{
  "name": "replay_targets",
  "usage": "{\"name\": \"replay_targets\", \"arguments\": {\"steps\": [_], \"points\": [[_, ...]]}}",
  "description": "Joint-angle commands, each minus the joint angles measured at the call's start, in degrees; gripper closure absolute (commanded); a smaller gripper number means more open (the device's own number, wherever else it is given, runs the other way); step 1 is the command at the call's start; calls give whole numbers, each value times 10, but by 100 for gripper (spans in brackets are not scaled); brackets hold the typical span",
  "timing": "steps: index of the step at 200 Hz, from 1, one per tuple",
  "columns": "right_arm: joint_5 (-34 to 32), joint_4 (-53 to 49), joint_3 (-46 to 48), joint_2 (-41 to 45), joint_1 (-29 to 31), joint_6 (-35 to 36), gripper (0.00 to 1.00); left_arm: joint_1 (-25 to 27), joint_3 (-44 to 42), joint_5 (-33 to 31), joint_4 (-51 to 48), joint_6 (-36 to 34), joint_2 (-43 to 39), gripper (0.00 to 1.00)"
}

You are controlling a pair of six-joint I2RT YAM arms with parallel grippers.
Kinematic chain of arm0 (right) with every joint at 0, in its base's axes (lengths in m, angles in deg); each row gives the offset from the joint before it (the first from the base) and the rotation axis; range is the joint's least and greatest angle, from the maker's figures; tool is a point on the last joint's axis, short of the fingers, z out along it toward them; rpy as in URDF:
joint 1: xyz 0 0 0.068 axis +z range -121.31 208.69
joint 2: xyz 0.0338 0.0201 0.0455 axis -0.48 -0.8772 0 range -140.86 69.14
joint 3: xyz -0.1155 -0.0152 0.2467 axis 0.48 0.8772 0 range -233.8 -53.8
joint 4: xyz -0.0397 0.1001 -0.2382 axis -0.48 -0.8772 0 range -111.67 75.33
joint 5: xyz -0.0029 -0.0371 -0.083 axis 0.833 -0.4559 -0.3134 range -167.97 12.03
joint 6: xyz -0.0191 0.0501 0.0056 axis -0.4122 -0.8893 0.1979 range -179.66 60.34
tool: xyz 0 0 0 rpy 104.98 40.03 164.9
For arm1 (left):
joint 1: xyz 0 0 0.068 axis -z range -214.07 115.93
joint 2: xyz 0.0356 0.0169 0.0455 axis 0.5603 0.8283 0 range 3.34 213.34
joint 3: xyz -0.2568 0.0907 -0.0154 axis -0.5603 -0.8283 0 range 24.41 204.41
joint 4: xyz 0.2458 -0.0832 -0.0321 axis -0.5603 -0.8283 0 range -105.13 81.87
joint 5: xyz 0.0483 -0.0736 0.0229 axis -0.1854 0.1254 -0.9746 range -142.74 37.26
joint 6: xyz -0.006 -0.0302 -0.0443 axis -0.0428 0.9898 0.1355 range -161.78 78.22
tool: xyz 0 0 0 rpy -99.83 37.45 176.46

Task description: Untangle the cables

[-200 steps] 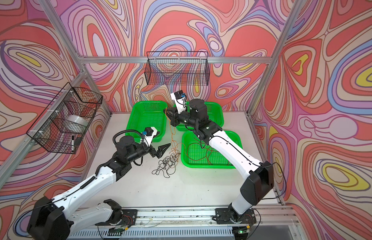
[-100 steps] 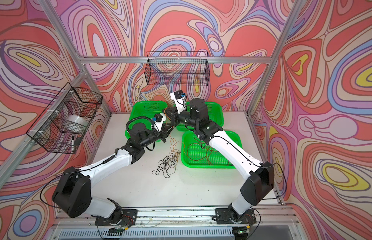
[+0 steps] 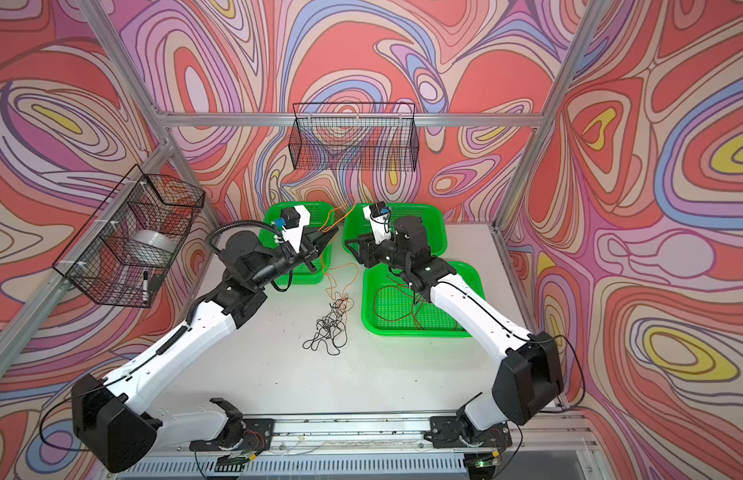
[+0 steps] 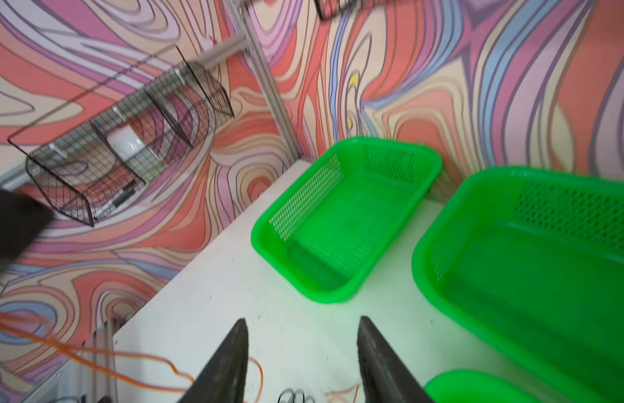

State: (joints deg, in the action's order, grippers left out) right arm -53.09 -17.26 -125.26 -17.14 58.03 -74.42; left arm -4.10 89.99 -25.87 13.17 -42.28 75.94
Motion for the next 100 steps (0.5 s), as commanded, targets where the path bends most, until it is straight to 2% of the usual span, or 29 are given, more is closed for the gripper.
{"name": "replay_targets", "arguments": {"steps": [1,41,67,100], "points": [[78,51,35,-18,20,-38,48,1,28,14,-47,-16,5,100],[110,73,45,-52,63,-29,48,0,65,14,-71,-32,18,100],[51,42,45,-81,65,-36,49,1,86,2,-88,-42,18,100],[-36,-9,39,-67,63,-8,47,-7,127,-51,-174,-67,13,100]]}}
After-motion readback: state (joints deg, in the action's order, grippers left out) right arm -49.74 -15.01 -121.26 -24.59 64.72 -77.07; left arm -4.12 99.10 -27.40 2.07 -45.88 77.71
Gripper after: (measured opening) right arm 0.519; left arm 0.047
